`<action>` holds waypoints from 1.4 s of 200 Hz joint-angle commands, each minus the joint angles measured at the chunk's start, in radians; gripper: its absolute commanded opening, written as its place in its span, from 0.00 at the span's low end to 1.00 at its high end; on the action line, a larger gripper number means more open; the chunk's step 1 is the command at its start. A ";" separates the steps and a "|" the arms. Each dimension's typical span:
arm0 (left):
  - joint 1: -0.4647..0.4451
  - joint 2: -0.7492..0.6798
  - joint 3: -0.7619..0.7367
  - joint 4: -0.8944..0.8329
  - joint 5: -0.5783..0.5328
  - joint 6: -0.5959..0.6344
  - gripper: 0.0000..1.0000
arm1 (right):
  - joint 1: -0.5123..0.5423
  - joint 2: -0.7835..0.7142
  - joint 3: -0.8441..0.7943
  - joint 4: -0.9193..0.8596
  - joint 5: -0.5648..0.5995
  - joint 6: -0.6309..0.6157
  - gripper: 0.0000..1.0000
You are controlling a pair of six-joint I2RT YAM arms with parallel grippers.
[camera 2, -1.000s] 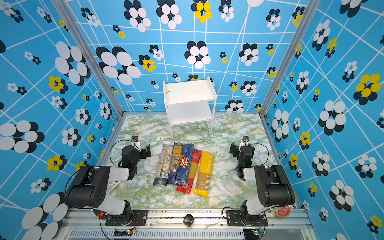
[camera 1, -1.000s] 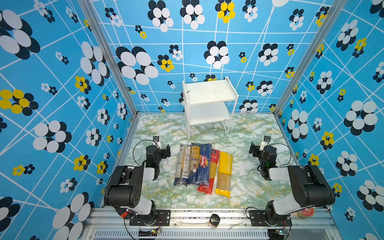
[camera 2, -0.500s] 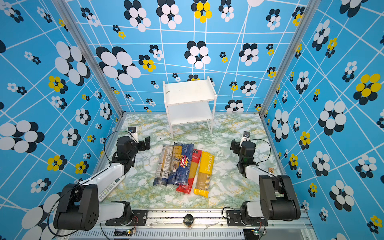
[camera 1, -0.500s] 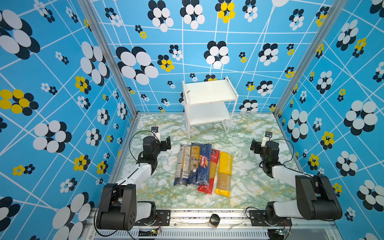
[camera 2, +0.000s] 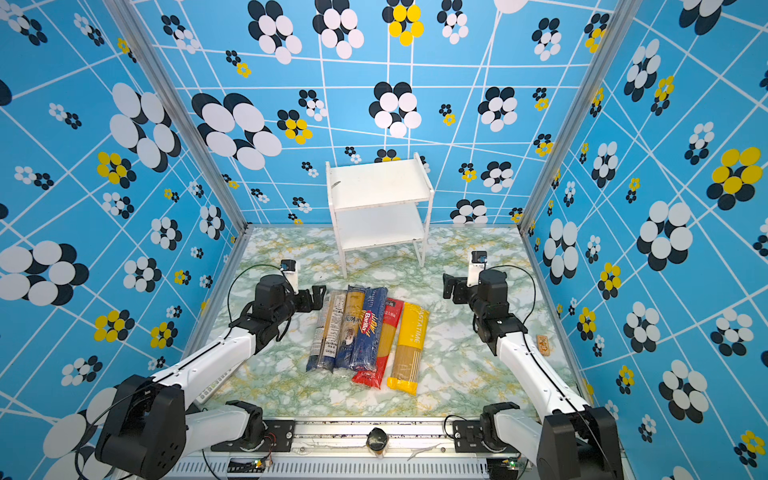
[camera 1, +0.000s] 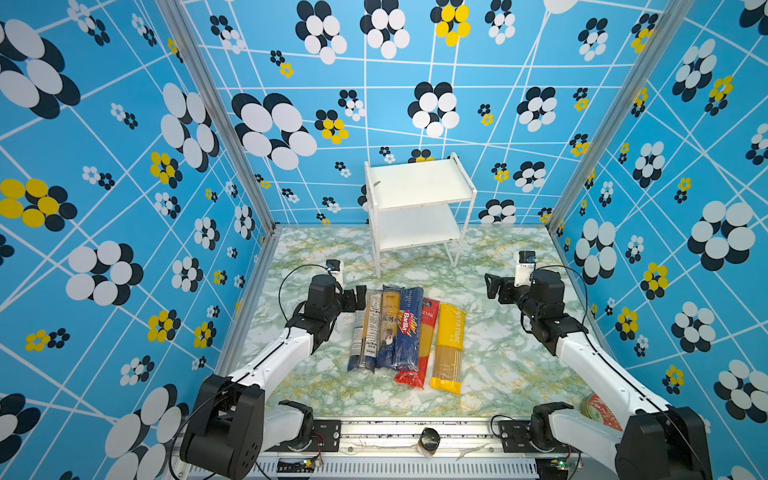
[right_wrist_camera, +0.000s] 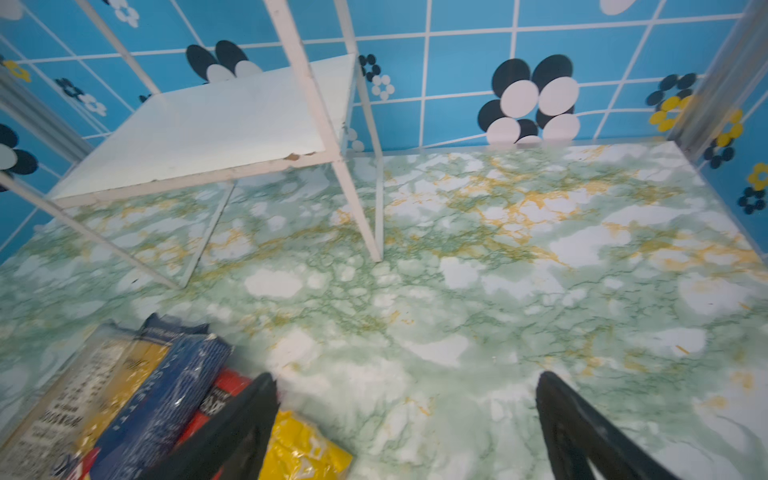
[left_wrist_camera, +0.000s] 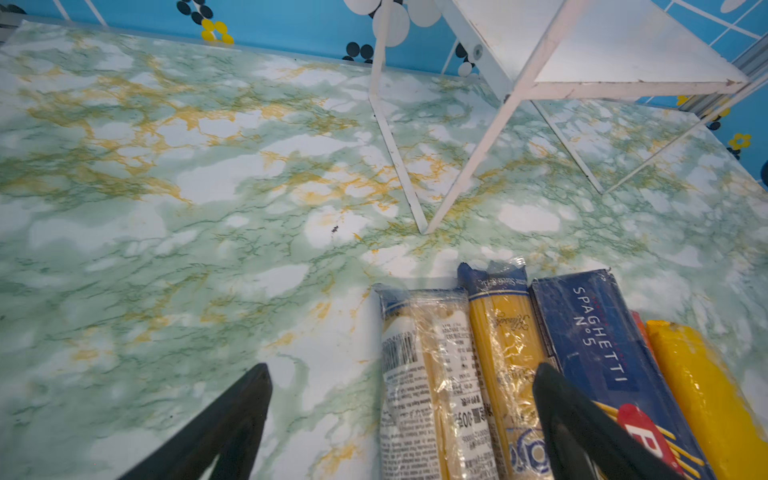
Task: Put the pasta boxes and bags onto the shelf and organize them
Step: 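Reach left gripper toward the clear spaghetti bag while right moves over Barilla box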
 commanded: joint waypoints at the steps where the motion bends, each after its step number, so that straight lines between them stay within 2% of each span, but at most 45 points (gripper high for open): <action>1: -0.060 -0.039 -0.053 -0.047 -0.051 -0.064 0.99 | 0.078 -0.014 0.039 -0.150 -0.015 0.056 0.99; 53: -0.163 -0.108 -0.165 -0.078 -0.149 -0.163 0.99 | 0.294 0.010 0.035 -0.194 0.050 0.141 0.99; 94: -0.193 -0.181 -0.245 -0.077 -0.162 -0.215 0.99 | 0.379 0.076 0.057 -0.178 0.101 0.173 0.99; 136: -0.197 -0.219 -0.242 -0.164 -0.149 -0.180 0.99 | 0.417 0.133 0.075 -0.150 0.110 0.211 0.99; 177: -0.200 -0.252 -0.262 -0.175 -0.170 -0.203 0.99 | 0.452 0.196 0.105 -0.149 0.105 0.213 0.99; 280: -0.200 -0.234 -0.261 -0.193 -0.165 -0.235 0.99 | 0.476 0.214 0.106 -0.143 0.109 0.204 0.99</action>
